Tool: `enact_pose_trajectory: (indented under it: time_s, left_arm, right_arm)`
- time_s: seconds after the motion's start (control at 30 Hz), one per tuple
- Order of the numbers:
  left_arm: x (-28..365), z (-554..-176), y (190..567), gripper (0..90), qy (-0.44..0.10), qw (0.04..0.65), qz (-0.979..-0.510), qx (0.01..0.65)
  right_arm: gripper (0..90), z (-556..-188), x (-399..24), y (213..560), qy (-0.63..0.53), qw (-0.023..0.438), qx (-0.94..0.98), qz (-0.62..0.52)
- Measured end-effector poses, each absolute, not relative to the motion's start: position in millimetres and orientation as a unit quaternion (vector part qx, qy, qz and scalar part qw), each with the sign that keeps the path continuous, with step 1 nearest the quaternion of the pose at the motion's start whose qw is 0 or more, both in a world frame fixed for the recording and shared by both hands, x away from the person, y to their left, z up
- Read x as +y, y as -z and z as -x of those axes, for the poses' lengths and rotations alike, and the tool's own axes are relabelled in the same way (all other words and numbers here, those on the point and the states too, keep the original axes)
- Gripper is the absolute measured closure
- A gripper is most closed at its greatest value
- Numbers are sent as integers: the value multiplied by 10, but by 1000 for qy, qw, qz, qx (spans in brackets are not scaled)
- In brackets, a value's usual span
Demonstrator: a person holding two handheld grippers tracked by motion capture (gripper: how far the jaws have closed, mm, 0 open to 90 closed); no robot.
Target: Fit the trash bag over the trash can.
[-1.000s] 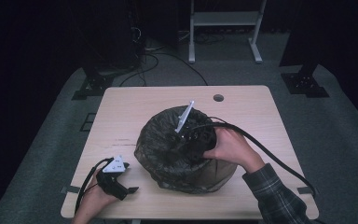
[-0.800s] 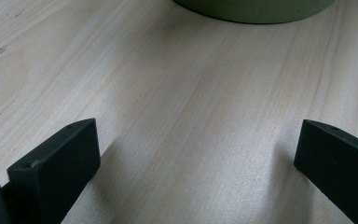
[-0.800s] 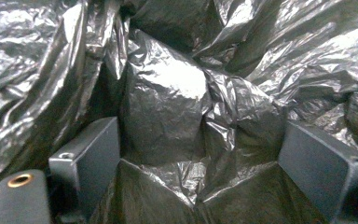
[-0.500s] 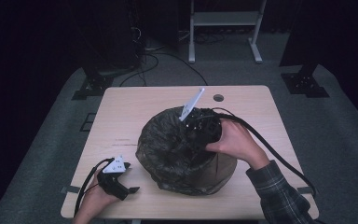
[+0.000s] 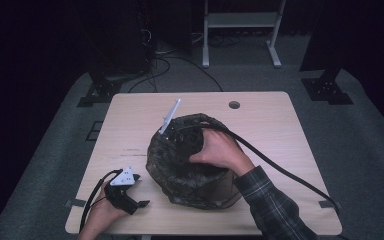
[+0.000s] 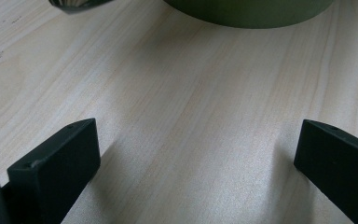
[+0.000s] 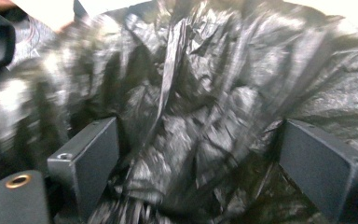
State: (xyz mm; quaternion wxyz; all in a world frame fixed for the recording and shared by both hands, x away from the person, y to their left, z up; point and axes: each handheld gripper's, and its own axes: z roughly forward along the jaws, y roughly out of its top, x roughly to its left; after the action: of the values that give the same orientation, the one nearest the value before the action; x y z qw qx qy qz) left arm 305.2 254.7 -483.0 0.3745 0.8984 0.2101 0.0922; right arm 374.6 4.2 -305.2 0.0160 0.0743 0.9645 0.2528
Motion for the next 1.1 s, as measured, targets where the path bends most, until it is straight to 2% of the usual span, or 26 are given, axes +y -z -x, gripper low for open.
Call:
enact_pose_trajectory:
  time_s: [0.2,0.57,0.77,1.1]
  left_arm:
    - [2548,-3054,4830,0,-92,375,-899,209]
    - [2548,-3054,4830,0,-92,375,-899,209]
    - [2544,-3053,4831,0,-93,375,-898,211]
    - [2541,-3062,4831,0,-94,375,-897,214]
  right_arm:
    - [120,-3790,160,3253,-205,14,976,-78]
    - [119,-3841,207,3309,-194,3,977,-89]
    - [118,-3819,100,3154,-217,14,972,-92]
    - [118,-3756,-399,2712,-284,47,952,-106]
